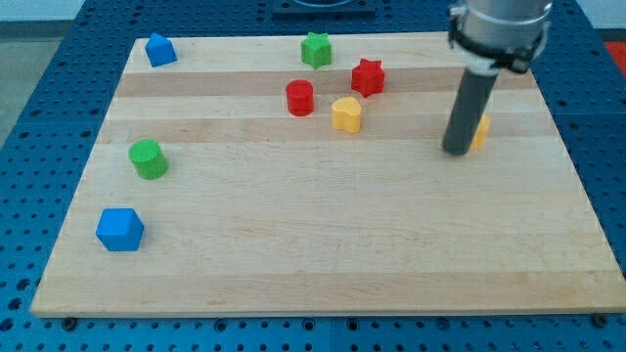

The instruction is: Push the hexagon horizontally to the right of the red star

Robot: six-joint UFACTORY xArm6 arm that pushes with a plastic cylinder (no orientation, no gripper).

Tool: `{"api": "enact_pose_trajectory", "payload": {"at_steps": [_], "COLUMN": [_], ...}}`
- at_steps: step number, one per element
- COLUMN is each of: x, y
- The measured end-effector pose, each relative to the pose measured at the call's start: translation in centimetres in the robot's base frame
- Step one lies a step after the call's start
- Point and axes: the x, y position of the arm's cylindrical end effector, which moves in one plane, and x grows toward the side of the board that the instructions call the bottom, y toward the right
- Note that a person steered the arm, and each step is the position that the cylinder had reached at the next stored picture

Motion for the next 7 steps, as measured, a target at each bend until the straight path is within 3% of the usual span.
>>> {"api": "enact_pose_trajectory", "payload": {"at_steps": [1,3,5,6,7], "x": [-2.7,1.6,-9.0,-9.5,-4.5], "y": [1.0,1.3,2.5,1.7,-0.1]}}
